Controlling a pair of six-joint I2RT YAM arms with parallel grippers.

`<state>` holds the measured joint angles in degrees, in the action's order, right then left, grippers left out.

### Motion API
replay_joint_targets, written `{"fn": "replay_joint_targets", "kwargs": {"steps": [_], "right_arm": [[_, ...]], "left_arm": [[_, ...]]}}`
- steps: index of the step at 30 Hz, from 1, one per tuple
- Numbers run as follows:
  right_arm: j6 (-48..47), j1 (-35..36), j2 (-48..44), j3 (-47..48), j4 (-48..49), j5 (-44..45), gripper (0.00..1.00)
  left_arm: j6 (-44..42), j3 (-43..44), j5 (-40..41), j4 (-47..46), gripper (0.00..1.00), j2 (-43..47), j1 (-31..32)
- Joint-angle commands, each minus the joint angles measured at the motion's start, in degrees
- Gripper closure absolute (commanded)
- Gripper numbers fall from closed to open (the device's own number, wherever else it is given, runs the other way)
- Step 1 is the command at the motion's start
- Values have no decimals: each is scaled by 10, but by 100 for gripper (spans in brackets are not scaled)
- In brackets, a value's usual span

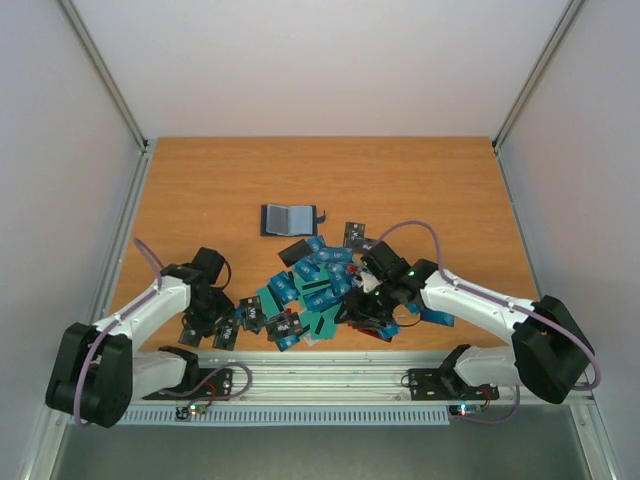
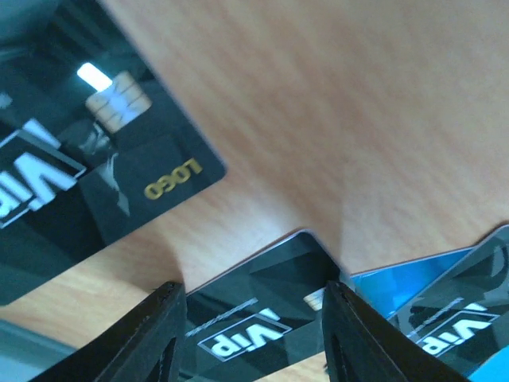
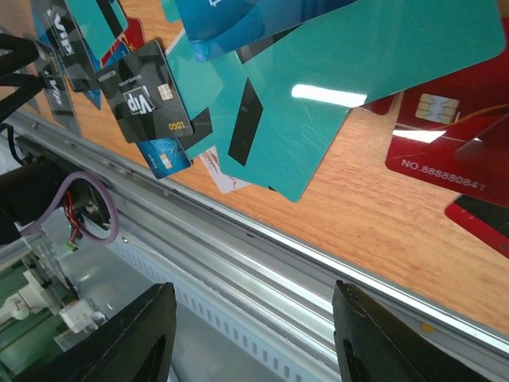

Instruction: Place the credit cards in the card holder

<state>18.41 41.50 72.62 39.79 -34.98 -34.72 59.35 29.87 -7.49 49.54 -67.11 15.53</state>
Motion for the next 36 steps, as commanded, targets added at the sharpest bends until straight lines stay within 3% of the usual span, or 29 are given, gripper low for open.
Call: {"fn": "replay_joint_targets", "kwargs": {"steps": [1,8,15,20,29,36], "right_arm": [[13,22,30,14,39,-8,45],[27,49,80,37,78,-13,45],[44,94,128,71,112,0,45],[51,116,153,88,123,6,45],[62,138,155,90,121,21,45],[65,150,159,91,122,23,45]], "left_arm": [[22,-24,-29,50,51,5,7],[38,-38,-47,82,51,41,15],[-34,81,51,180,46,75,16],[-102,123,73,161,44,20,4],[-103,112,57,90,44,-99,-2],[-98,81,42,61,44,-111,-2]]}}
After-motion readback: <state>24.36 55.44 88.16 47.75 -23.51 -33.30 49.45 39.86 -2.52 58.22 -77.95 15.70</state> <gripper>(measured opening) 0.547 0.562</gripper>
